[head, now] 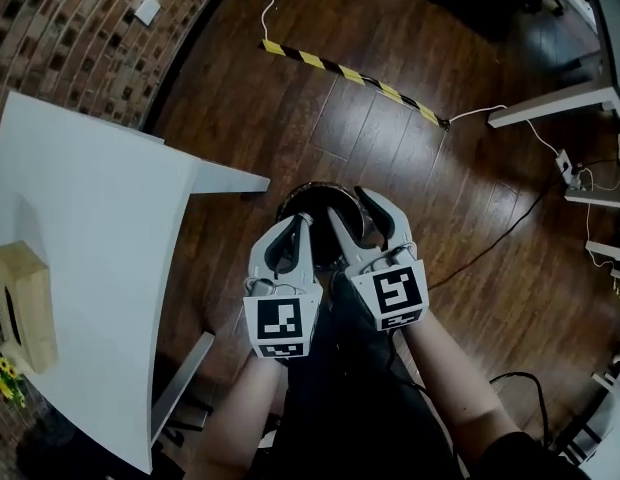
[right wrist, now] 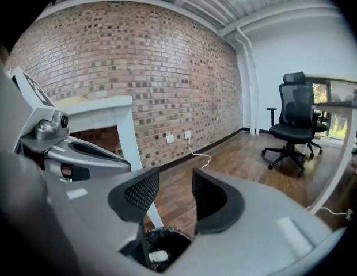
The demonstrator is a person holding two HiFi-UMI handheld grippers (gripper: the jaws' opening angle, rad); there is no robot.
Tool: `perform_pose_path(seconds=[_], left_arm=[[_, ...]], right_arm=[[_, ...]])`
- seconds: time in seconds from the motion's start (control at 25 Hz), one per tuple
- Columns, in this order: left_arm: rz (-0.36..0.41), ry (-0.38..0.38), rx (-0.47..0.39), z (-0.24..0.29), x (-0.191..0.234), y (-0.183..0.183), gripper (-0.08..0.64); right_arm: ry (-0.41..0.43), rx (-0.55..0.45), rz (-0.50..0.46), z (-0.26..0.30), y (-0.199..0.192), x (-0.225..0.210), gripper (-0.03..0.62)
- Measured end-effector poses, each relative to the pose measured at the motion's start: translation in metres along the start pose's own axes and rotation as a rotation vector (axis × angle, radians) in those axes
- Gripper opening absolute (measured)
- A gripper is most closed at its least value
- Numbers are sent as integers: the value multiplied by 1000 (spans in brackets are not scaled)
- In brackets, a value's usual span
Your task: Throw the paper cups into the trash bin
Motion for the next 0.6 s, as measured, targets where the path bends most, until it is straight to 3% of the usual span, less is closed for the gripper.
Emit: perform_pose_path(seconds=[0.4, 0.6], left_arm=[[-43, 23, -237, -73, -14, 157, 5], [-37, 53, -345, -112, -23, 214, 5]], right_arm=[[54, -184, 29, -50, 143, 16, 127], [155, -226, 41, -78, 194, 31, 118]])
Point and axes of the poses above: the fingertips, and each gripper's own axes: z forward along the fingers, x to its left, y out of its top, the point moved 2 cm from there along -z, backward along the fingers, and after that the axes turned 2 degrees about x, right-handed, at the moved point
